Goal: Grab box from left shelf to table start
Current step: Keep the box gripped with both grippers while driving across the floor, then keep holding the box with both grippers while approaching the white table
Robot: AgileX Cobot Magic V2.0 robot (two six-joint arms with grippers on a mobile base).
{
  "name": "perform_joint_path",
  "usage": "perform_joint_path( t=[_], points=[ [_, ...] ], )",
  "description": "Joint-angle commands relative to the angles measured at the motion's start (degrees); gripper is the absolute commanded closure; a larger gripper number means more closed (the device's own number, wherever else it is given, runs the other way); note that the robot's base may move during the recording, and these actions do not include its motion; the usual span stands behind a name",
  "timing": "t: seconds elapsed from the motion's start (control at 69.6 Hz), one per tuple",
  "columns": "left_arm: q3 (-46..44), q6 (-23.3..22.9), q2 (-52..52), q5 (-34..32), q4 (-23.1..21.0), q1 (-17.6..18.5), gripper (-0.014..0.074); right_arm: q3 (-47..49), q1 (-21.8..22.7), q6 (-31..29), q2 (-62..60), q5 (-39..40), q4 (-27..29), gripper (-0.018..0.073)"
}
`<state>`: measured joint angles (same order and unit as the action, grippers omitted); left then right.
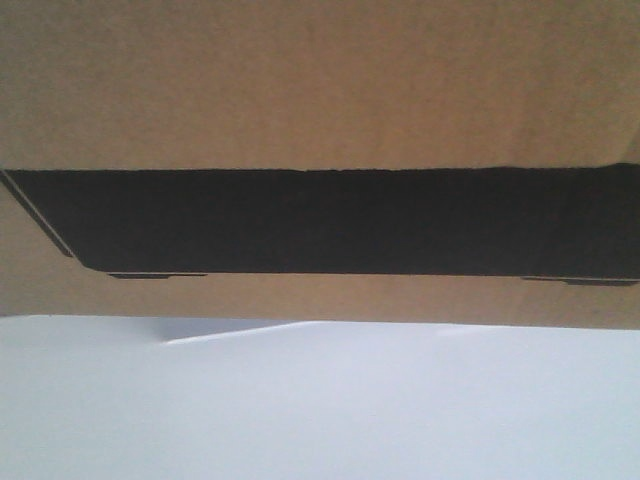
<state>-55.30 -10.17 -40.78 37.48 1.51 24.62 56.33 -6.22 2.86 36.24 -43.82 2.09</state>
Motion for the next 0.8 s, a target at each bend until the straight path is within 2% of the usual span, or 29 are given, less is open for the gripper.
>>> perform_joint_path(
  t=[0.0,0.791],
  points=[
    [-2.53,-0.12,0.56,-9.49,-7.76,1.0,0.0693,1.96,0.11,0.24,0.14,9.98,2.57,0.0503],
    [-2.53,-0.12,-2.45,-9.36,-7.76,1.0,0.0693,1.91,0.11,0.24,0.49,9.98,2.57,0.0503]
  ],
)
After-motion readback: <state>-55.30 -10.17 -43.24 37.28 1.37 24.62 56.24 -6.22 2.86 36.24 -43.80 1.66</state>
